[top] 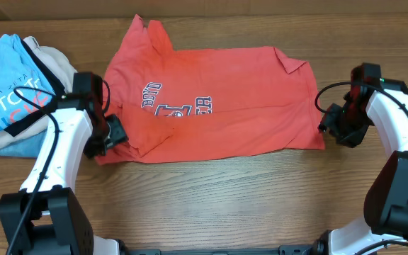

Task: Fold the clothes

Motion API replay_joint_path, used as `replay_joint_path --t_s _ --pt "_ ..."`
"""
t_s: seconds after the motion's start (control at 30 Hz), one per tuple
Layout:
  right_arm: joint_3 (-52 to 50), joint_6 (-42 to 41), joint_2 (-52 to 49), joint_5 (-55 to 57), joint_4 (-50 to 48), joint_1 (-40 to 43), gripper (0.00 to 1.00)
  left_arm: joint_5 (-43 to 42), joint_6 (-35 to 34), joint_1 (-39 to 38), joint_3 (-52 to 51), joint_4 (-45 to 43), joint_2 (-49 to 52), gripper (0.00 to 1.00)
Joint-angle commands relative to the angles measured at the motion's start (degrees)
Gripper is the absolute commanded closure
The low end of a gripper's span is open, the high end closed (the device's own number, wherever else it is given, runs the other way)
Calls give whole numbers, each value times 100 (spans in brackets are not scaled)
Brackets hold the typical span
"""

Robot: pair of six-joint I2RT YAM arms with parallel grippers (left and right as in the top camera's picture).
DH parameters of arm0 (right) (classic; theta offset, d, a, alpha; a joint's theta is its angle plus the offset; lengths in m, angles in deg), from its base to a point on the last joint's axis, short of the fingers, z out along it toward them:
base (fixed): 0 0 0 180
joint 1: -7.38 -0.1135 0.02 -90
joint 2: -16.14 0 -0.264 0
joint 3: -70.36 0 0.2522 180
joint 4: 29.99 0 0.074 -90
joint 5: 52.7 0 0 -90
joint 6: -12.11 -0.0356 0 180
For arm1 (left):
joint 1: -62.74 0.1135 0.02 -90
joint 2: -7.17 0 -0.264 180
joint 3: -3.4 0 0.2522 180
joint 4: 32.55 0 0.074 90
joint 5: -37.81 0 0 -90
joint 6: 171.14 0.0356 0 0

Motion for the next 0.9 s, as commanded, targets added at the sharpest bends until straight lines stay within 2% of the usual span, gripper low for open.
replay_joint_path --t_s 0.0,0.17,0.6,0.67,0.73,0.77,0.87 --pt "-284 328 155 -542 -146 0 44 -7 -199 -2 -428 -129 -17 39" --pt "-586 339 146 -549 -426 -13 44 251 -256 -4 -817 -411 -17 39" --pt "-1126 337 136 -479 -1373 -13 45 273 -251 -4 -1576 -1718 -11 36" --pt "-1158 337 136 -479 -1458 -13 50 273 -251 -4 -1580 -1832 -11 37" --pt "-1163 337 133 -413 -1480 -13 62 275 -251 -4 -1580 -1910 -11 39" --pt "-1163 334 133 -367 -1478 -13 72 297 -251 -4 -1580 -1954 -13 44" --pt "-1187 334 131 -330 -1473 -13 83 424 -251 -4 -1580 -2033 -11 57"
